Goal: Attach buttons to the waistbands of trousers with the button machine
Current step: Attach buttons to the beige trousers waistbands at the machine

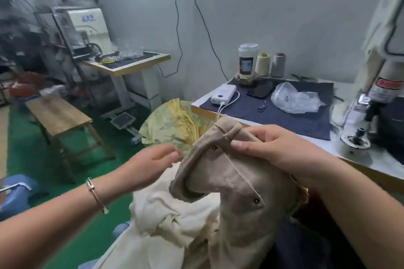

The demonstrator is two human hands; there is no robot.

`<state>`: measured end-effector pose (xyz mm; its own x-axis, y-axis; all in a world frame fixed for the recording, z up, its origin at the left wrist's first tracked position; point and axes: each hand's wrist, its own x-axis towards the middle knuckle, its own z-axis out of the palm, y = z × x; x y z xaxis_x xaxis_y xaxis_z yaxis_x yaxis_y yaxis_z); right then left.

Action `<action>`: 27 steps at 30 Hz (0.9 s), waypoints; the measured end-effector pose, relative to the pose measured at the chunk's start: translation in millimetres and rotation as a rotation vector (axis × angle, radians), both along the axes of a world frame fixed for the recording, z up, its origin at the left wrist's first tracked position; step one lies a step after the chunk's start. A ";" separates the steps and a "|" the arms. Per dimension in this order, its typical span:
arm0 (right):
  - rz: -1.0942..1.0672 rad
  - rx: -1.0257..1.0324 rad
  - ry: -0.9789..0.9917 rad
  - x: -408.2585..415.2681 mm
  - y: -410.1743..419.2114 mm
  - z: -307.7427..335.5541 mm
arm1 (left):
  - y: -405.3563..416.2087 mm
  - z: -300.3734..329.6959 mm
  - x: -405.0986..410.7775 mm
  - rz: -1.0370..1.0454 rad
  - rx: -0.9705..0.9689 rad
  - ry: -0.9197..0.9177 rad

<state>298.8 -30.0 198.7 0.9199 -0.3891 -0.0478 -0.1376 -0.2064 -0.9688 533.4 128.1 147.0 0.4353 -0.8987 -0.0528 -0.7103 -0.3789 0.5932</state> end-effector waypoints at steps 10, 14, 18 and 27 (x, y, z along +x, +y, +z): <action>-0.319 -0.329 0.052 -123.2 -42.0 70.1 | -130.4 92.1 -142.1 -0.576 -0.296 0.695; -0.383 -0.500 0.261 -180.8 -48.8 69.4 | -150.4 93.7 -177.1 -0.651 -0.304 0.907; -0.386 -0.423 0.385 -211.0 -55.5 38.4 | -157.3 79.1 -196.8 -0.610 -0.276 1.077; -0.464 0.075 -0.057 -206.7 -84.7 8.6 | -179.0 58.6 -160.8 -0.514 -0.183 0.333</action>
